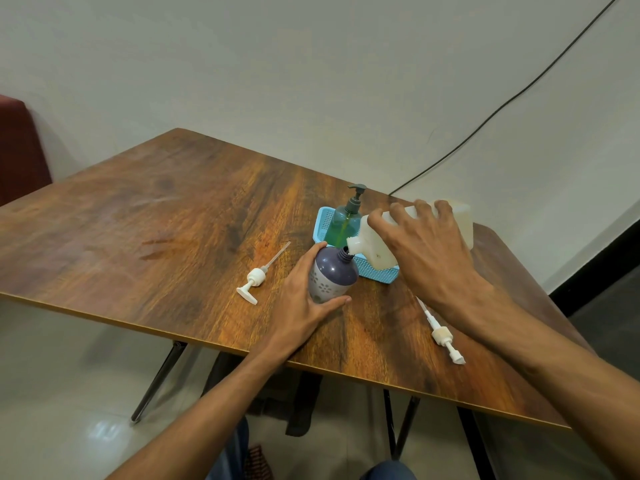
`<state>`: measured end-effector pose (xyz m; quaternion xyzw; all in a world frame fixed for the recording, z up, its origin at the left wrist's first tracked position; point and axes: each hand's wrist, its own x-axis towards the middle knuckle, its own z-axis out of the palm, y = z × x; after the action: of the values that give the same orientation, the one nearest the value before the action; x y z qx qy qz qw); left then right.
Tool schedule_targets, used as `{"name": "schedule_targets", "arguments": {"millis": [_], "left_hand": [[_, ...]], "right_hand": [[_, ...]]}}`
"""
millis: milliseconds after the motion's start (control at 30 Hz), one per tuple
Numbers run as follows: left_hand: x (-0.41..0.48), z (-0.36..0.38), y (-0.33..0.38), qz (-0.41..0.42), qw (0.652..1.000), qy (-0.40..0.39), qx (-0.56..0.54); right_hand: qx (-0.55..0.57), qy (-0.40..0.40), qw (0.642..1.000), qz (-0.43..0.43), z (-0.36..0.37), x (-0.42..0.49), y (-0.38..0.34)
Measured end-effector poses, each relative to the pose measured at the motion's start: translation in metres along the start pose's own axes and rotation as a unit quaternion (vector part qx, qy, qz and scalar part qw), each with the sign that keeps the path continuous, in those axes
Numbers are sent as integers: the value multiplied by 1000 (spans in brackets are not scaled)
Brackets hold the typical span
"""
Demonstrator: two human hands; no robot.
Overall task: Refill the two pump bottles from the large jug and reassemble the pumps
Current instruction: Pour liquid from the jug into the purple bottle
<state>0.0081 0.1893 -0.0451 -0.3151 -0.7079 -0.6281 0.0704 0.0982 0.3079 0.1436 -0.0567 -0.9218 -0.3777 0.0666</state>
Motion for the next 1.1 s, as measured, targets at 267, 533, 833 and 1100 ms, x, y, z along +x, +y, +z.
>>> {"name": "schedule_targets", "arguments": {"millis": [267,533,833,1100], "left_hand": [[0,0,0,-4,1000,-1,-6],[0,0,-1,3,1000,0,-4],[0,0,0,-11,1000,-1,-6],[-1,0,2,-12,1000,2,-15]], "right_hand": [[-20,-4,1000,-9,-5,0,0],[-31,-11,999,-14,-8,1,-1],[-36,-7,999,-16,-10,1,-1],[-31,1,999,-17,-11,2,-3]]}}
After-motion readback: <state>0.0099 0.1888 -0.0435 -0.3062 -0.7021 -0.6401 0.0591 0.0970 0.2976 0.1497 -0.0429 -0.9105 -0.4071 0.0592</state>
